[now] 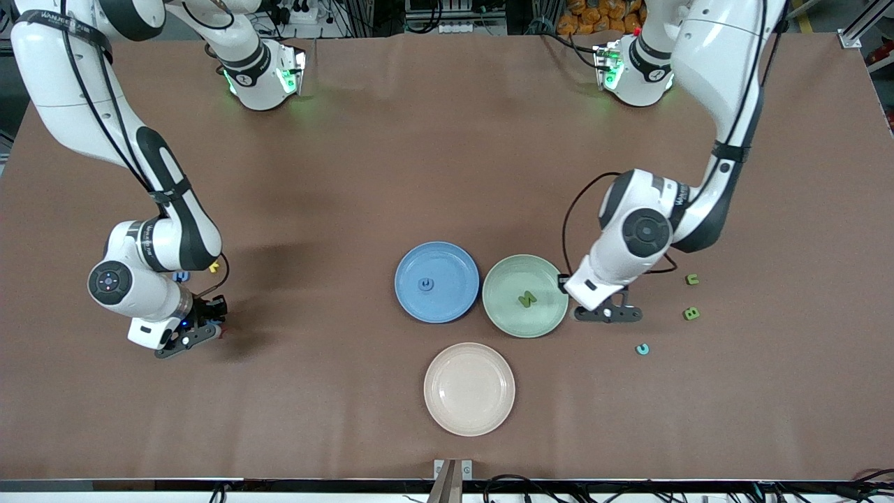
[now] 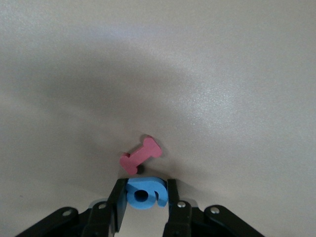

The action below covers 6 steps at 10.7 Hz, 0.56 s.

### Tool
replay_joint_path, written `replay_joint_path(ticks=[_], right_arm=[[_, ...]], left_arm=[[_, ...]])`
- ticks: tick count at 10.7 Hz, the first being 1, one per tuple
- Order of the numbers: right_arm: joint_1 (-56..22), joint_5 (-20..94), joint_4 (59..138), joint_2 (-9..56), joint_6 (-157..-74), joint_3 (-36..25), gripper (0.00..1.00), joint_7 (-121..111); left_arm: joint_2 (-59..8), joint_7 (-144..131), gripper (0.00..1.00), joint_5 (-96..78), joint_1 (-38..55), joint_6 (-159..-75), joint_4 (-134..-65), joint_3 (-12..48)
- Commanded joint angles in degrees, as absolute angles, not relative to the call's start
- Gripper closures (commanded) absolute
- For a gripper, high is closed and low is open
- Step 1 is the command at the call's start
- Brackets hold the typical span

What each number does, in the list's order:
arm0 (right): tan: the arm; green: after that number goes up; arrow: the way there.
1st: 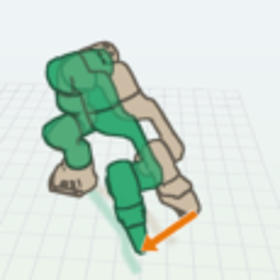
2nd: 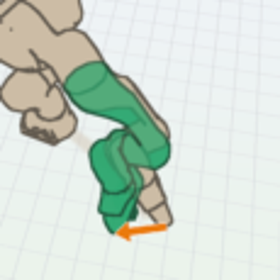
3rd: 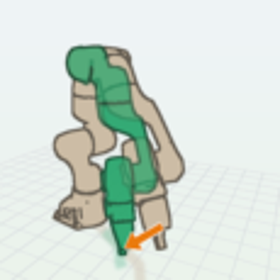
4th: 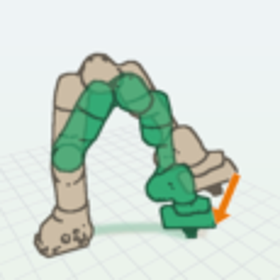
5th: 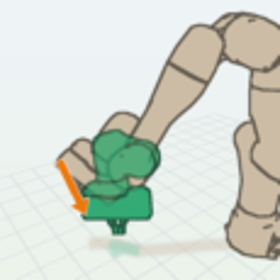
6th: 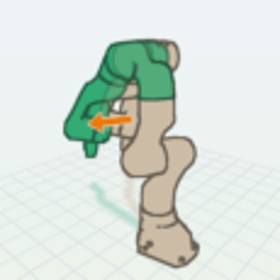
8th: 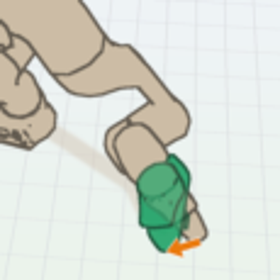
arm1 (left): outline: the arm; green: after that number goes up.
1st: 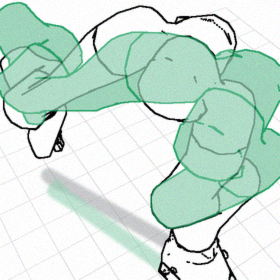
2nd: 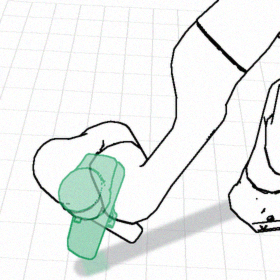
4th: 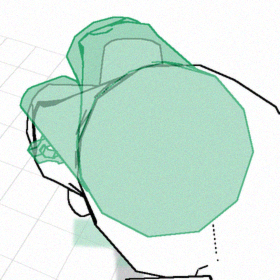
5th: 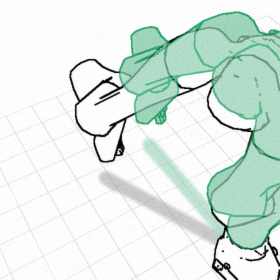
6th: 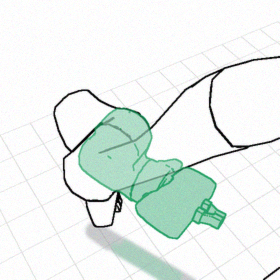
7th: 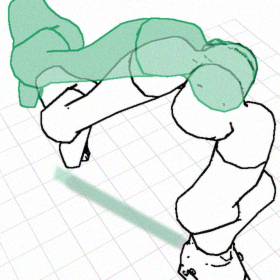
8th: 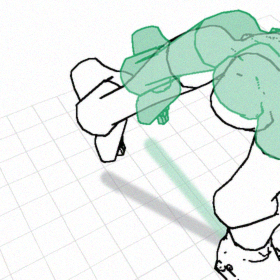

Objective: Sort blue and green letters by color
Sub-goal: 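Drop the 6 on the blue plate while the left gripper drops P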

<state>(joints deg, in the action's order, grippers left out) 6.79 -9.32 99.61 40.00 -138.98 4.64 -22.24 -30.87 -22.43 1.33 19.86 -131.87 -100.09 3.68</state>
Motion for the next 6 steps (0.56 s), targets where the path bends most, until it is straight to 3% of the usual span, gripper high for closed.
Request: replay_joint_path(ticks=[1, 3, 4, 5, 6], right_arm=[[7.73, -9.15, 100.9, 39.11, -138.96, 6.76, 1.0, -21.54], [6.86, -7.65, 100.55, 38.5, -138.78, 8.42, 1.0, -15.77], [6.68, -7.65, 99.15, 38.58, -136.6, 10.09, 1.0, -11.9], [5.81, -7.65, 96.79, 38.67, -133.28, 11.59, 1.0, -6.56], [3.54, -7.65, 94.77, 38.76, -130.89, 11.86, 1.0, -1.2]], left_arm=[[-32.43, -31.7, 0.87, 1.76, 24.77, -130.52, -97.83, 2.99], [-32.61, -34.79, 0.84, 1.5, 26.01, -130.52, -97.73, 3.08], [-32.61, -34.46, 0.1, 2.28, 26.02, -130.52, -97.73, 3.08], [-32.52, -34.19, 0.0, 2.55, 26.02, -130.52, -97.73, 3.08], [-32.08, -34.1, 0.0, 2.64, 25.67, -130.52, -97.91, 2.99]])
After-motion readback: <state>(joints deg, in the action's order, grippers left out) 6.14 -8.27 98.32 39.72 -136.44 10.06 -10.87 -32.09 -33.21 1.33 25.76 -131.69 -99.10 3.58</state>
